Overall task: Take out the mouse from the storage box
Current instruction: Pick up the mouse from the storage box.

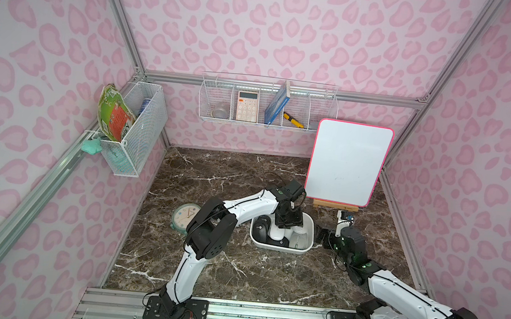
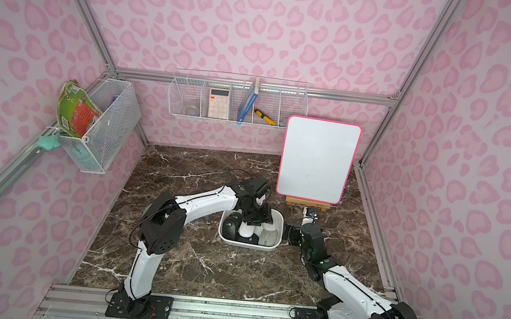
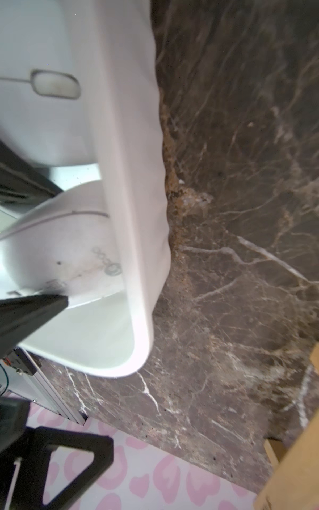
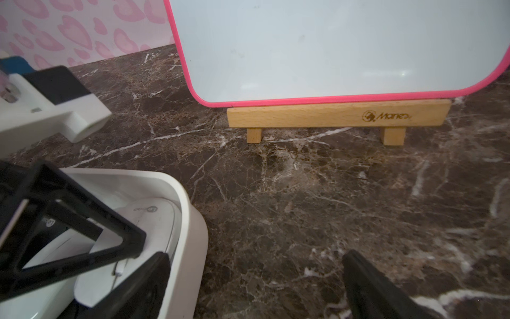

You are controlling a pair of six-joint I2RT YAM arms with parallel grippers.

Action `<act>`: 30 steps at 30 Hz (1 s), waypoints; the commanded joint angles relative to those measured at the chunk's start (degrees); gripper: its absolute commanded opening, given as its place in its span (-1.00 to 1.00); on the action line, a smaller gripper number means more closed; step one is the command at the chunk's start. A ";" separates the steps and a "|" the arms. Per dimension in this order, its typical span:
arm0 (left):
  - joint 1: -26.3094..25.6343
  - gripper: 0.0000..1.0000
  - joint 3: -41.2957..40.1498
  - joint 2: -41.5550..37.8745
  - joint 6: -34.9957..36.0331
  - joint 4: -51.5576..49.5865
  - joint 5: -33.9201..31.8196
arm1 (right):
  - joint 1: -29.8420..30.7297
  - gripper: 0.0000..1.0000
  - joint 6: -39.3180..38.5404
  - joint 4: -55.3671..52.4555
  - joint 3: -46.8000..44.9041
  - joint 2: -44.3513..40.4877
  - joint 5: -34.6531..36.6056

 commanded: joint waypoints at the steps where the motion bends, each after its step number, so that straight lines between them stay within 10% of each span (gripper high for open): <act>1: -0.24 -0.01 -2.91 -1.56 2.85 -0.06 -7.12 | 0.03 0.99 -0.16 1.45 0.32 0.09 -0.13; 9: -0.25 -0.09 -6.00 -3.80 3.26 4.84 -7.35 | 0.05 1.00 -0.16 1.67 0.42 0.17 -0.58; 30: -2.57 0.99 8.92 3.48 8.37 -15.96 -10.26 | 0.11 0.99 -0.32 2.09 0.64 0.95 -1.07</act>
